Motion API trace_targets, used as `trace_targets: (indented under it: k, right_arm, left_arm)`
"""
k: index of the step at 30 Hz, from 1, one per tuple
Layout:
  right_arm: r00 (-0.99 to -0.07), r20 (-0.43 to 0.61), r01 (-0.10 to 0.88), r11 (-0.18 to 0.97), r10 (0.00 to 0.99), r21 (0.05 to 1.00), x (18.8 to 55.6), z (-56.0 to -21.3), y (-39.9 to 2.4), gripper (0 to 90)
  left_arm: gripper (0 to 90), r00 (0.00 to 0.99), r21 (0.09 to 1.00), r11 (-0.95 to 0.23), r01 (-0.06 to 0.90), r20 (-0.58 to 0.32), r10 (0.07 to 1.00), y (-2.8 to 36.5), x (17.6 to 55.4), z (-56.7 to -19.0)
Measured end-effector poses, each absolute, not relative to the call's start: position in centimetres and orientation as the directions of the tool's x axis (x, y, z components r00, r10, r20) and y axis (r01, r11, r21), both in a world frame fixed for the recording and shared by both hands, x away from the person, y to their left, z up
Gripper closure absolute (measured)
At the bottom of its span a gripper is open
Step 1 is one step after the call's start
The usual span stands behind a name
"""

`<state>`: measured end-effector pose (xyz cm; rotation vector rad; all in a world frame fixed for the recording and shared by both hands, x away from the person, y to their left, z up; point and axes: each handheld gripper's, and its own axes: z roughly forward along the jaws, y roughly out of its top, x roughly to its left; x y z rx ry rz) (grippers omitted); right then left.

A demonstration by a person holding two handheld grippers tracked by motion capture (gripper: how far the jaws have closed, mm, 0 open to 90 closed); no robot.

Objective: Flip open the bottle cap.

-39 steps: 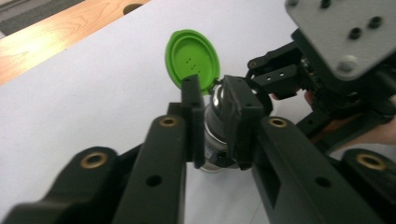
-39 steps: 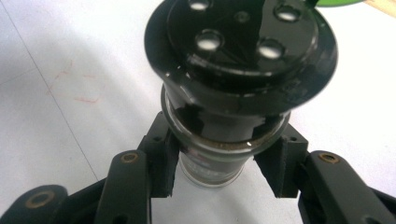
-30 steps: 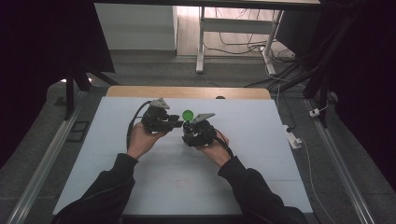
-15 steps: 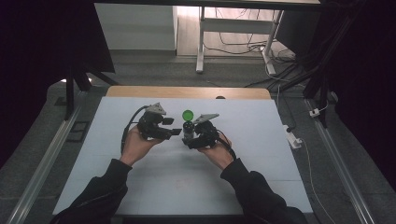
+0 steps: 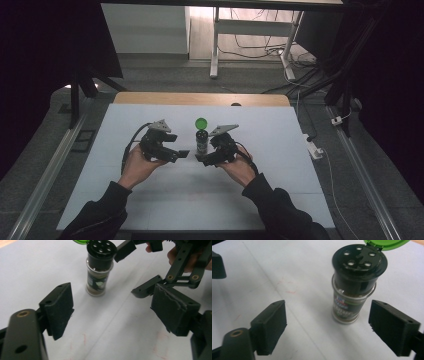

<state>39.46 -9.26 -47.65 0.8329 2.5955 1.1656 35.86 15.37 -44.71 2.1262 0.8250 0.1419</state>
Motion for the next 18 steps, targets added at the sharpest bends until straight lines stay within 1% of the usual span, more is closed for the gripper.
trace_targets:
  k: [6,10,18]
  right_arm:
    - [-0.821,0.105,0.447,0.520,0.561,0.728,38.7,-47.0,-9.9,4.5]
    - [-0.829,0.121,0.449,0.519,0.546,0.728,38.1,-46.7,-10.3,3.3]
    - [-0.846,0.120,0.430,0.532,0.520,0.729,36.4,-46.4,-11.6,0.7]
  left_arm:
    - [13.3,0.782,0.738,-0.444,0.508,-0.179,0.596,15.8,34.5,-44.6]
    - [10.4,0.778,0.736,-0.435,0.518,-0.195,0.597,16.2,33.7,-44.7]
    - [4.5,0.768,0.742,-0.423,0.520,-0.189,0.612,17.1,31.8,-44.9]
